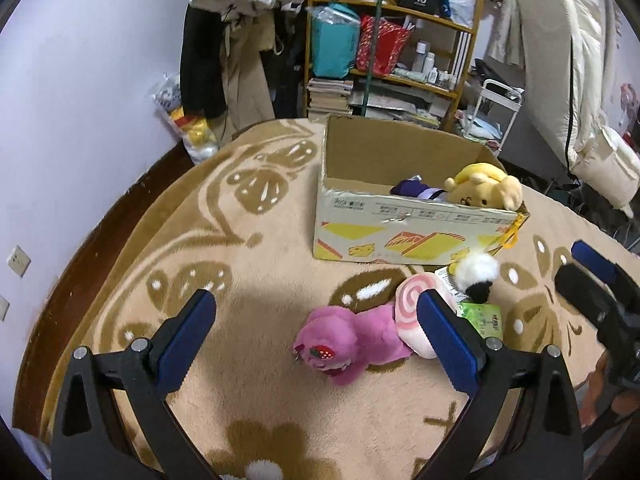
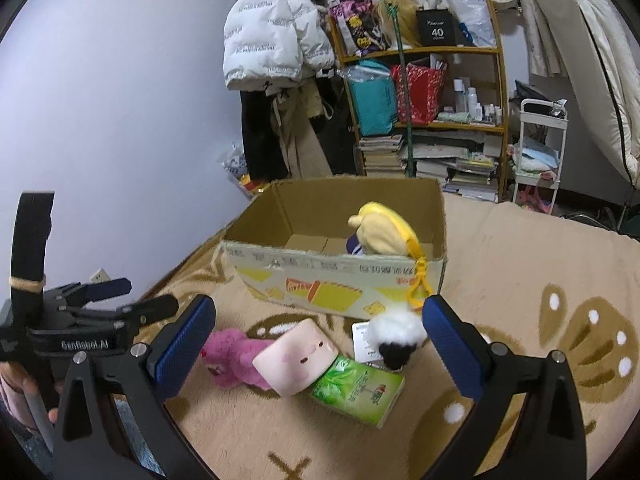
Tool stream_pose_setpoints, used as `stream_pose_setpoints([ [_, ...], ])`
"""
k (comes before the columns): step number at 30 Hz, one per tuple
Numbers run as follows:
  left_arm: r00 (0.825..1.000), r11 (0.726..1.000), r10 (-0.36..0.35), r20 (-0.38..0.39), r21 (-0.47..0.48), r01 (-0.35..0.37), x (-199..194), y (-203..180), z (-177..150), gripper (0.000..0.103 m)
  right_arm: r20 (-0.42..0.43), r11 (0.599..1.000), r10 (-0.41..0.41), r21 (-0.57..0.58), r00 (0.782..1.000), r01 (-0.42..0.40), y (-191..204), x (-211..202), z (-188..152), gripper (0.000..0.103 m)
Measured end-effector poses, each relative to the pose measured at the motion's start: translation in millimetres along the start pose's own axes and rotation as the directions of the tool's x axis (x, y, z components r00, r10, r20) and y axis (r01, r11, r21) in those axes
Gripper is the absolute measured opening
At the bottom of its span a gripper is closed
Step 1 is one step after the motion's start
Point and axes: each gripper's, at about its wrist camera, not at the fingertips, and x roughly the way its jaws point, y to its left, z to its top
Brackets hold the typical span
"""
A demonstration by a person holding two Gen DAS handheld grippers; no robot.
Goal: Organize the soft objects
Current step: 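Withdraw both open tools from the box toward the toys on the rug, then grasp the pink plush with the left tool while the right tool grasps the marshmallow plush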
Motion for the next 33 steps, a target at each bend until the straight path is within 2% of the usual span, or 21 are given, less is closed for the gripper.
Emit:
stream_pose_setpoints([
  [6, 0.998, 0.999, -0.033, -0.061, -0.024, 0.032, 19.4, 4.8, 0.7, 0.100, -0.065, 0.999, -0.006, -0.039, 0.998, 0.004, 7.2, 20.4, -10.3, 0.103],
  [17, 0.986, 0.999, -0.036, -0.160, -0.038, 0.030, 57.0, 4.0, 2.4, 0.100, -0.187, 0.993, 0.003, -0.114, 0.982, -0.025, 22.1, 56.4, -29.8, 0.103],
  [31, 0.948, 0.998, -0.057, -0.313, -0.047, 0.044, 102.4, 0.0, -3.9, 0.100, -0.302, 0.984, 0.005, -0.166, 0.953, -0.058, 32.0, 101.4, -50.2, 0.103],
  [33, 0.941, 0.998, -0.059, -0.333, -0.042, 0.048, 105.5, -1.3, -6.1, 0.100, -0.320, 0.986, 0.014, -0.155, 0.947, -0.067, 31.0, 107.2, -50.0, 0.097],
])
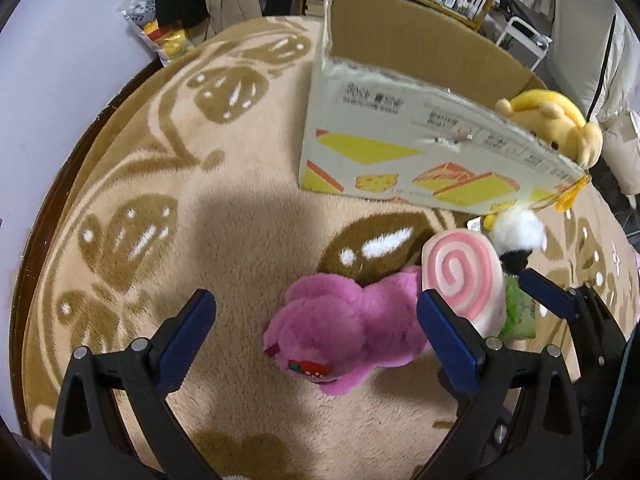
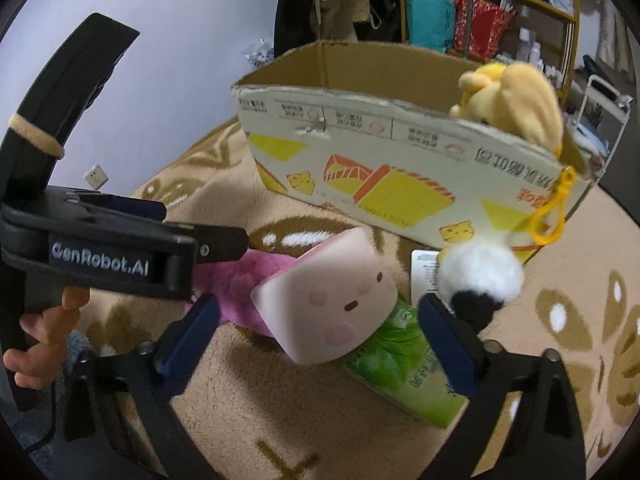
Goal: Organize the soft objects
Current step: 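Grasp the pink plush with the left tool while the right tool grasps the marshmallow plush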
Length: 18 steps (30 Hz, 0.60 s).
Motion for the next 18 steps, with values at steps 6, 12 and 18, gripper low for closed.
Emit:
stream_pose_setpoints([
  [6, 0.999, 1.000, -0.001, -0.053, 0.004, 0.002, 13.4, -1.1, -2.7, 0.100, -0.056, 1.000, -0.002, -0.008, 0.998, 0.002, -0.6, 16.4, -2.2, 0.079],
  [12, 0.994, 0.996, -0.077, -0.083, -0.055, 0.073, 21.9, 5.9, -5.7, 0.092, -0.059, 1.000, -0.001, -0.024, 0.998, 0.000, 0.0, 15.5, -2.6, 0.063],
  [18, 0.979, 0.980, -0.173, -0.105, -0.117, 0.161, 29.7, 11.7, -7.5, 0.081, -0.064, 1.000, -0.005, -0.025, 0.998, 0.004, -2.3, 10.0, -4.6, 0.053],
])
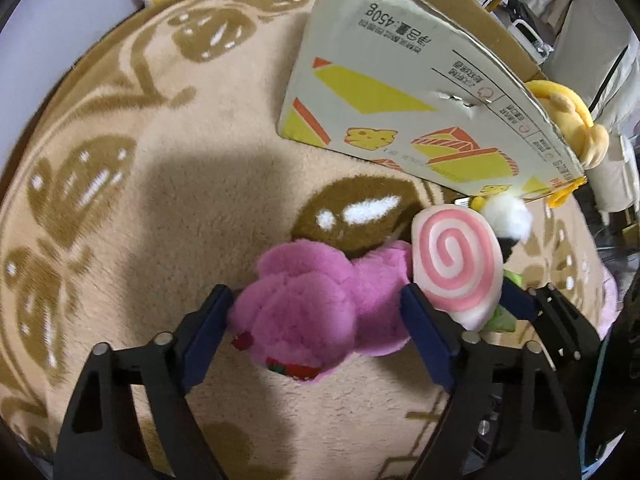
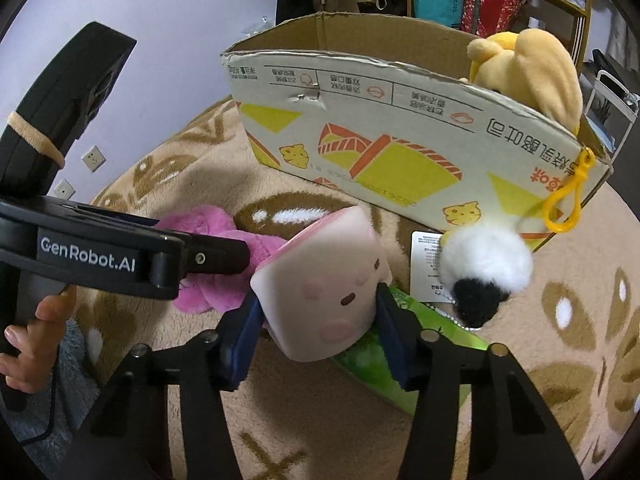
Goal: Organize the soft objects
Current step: 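Grasp the pink plush with the left tool while the right tool grasps the marshmallow plush, then lift the pink plush with the left tool while the right tool carries the marshmallow plush over the box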
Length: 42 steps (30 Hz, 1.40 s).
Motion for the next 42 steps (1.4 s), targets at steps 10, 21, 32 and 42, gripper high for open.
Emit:
stream_pose_setpoints([
  [10, 0.997, 0.999, 0.021, 0.072, 0.035, -0.023, -18.2, -3.1, -8.9, 0.057, 0.026, 1.000, -0.006, 0.020, 1.000, 0.005, -6.3, -16.3, 1.5, 0.039],
  [21, 0.944, 0.978, 0.129, 0.303, 0.122, -0.172, -62.0, -29.2, -23.4, 0.043, 0.136, 0.998, -0.009, 0.064, 0.991, 0.000, -12.6, -54.5, 4.0, 0.035],
  [32, 0.776, 0.964, 0.145, 0.614, 0.088, -0.249, -126.2, -44.0, -41.0, 0.043, 0.308, 0.990, -0.050, 0.144, 0.950, 0.005, -31.2, -107.1, 5.9, 0.035],
  [42, 0.623, 0.948, 0.139, 0.770, 0.079, -0.309, -159.8, -59.8, -49.3, 0.043, 0.463, 0.988, -0.065, 0.152, 0.884, -0.007, -36.4, -143.7, 14.3, 0.035],
])
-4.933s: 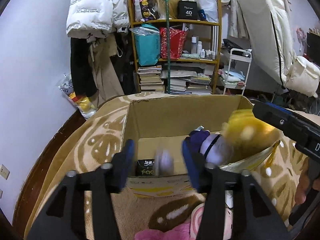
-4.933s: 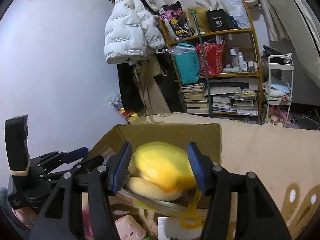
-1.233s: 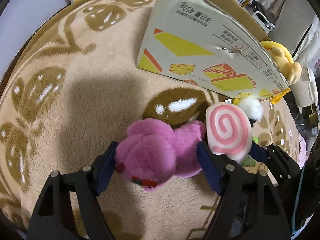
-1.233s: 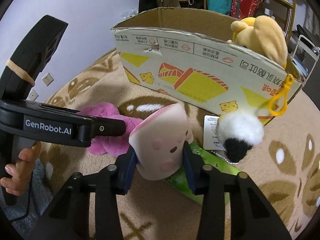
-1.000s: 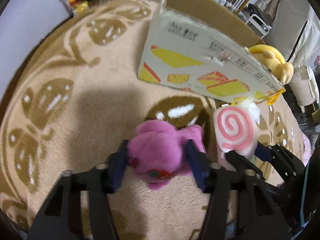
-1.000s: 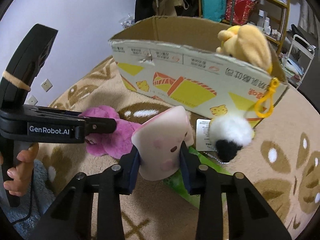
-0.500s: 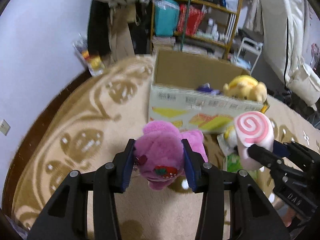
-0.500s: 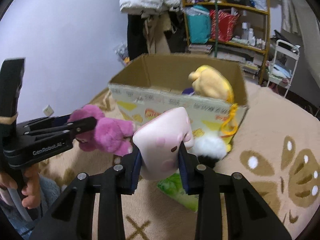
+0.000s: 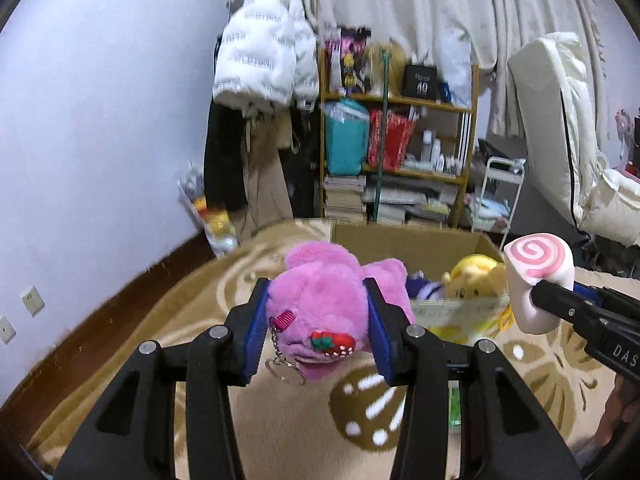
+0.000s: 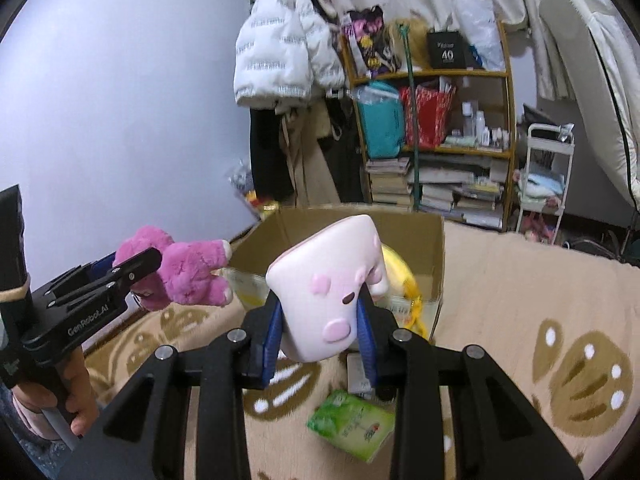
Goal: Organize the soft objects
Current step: 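Lift the pink plush with the left tool while the right tool carries the marshmallow plush over the box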
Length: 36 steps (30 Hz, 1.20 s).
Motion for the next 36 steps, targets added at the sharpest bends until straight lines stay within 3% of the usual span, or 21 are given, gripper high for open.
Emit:
stream_pose_setpoints([
  [5, 0.995, 0.998, 0.029, 0.092, 0.051, -0.034, -1.3, -12.9, 9.9, 0.043, 0.040, 1.000, -0.001, 0.010, 0.999, 0.001, -6.7, -0.2, 11.3, 0.035],
  [16, 0.986, 0.994, 0.049, 0.156, 0.085, -0.063, 19.5, -29.1, 23.7, 0.044, 0.095, 1.000, -0.012, 0.014, 0.995, 0.011, -17.3, 20.0, 29.0, 0.035],
  [24, 0.986, 0.992, 0.053, 0.158, 0.103, -0.070, 46.7, -36.6, 30.1, 0.044, 0.092, 0.999, 0.005, 0.031, 0.996, -0.008, -23.3, 34.9, 37.6, 0.035],
  [31, 0.992, 0.993, 0.021, 0.124, 0.113, -0.035, 69.3, -43.7, 26.4, 0.045, 0.112, 1.000, 0.020, 0.016, 0.994, -0.022, -23.4, 55.0, 40.9, 0.035],
  [36, 0.995, 0.989, 0.019, 0.095, 0.146, -0.033, 84.5, -51.7, 18.9, 0.046, 0.108, 0.998, 0.054, 0.015, 0.993, -0.056, -24.3, 70.7, 37.6, 0.041],
])
